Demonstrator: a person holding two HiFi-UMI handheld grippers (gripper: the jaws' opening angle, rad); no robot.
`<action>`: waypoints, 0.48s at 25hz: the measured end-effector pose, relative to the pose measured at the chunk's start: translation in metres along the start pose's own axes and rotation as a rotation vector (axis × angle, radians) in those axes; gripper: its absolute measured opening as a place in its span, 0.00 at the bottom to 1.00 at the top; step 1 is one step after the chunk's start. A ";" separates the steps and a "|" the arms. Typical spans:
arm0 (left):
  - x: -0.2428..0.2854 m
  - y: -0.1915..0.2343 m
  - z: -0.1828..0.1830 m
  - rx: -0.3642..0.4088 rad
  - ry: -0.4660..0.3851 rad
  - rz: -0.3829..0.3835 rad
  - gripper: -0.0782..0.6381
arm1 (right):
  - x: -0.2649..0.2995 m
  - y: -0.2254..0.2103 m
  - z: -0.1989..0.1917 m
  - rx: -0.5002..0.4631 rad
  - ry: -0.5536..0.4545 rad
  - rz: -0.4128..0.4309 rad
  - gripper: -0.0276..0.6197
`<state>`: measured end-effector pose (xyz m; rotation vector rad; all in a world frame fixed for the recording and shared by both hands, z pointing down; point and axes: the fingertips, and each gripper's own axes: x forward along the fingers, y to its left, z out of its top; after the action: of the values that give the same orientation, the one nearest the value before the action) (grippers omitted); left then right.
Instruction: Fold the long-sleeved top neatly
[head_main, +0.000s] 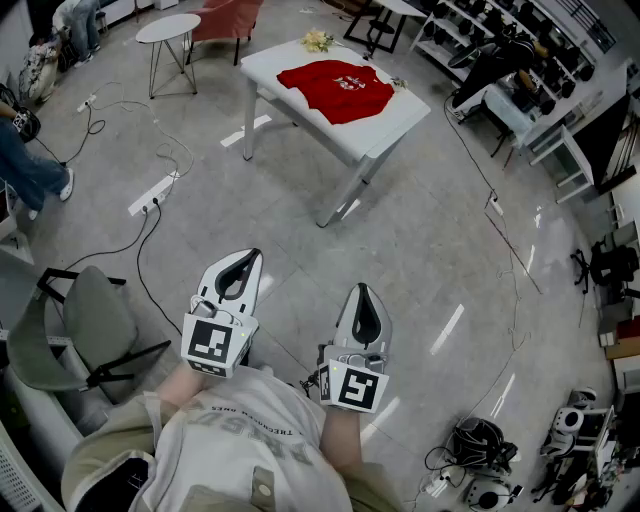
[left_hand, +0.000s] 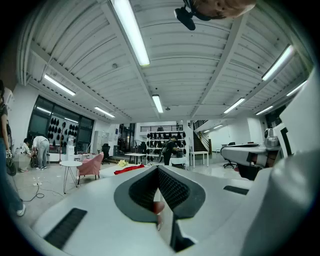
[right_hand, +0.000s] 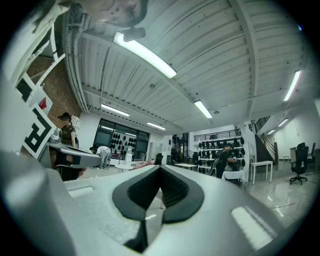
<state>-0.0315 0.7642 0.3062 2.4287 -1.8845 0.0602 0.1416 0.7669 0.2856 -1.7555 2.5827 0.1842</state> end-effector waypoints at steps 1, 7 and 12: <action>0.000 0.001 0.000 0.003 0.002 0.002 0.12 | 0.000 0.001 0.000 -0.002 -0.002 0.001 0.04; 0.003 0.004 0.003 0.005 0.004 0.004 0.12 | 0.007 0.004 0.002 -0.003 -0.001 0.008 0.04; 0.013 0.013 0.003 0.006 -0.001 -0.008 0.12 | 0.019 0.010 -0.001 -0.007 0.006 0.014 0.04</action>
<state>-0.0412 0.7484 0.3045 2.4407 -1.8773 0.0650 0.1254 0.7524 0.2862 -1.7431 2.6021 0.1889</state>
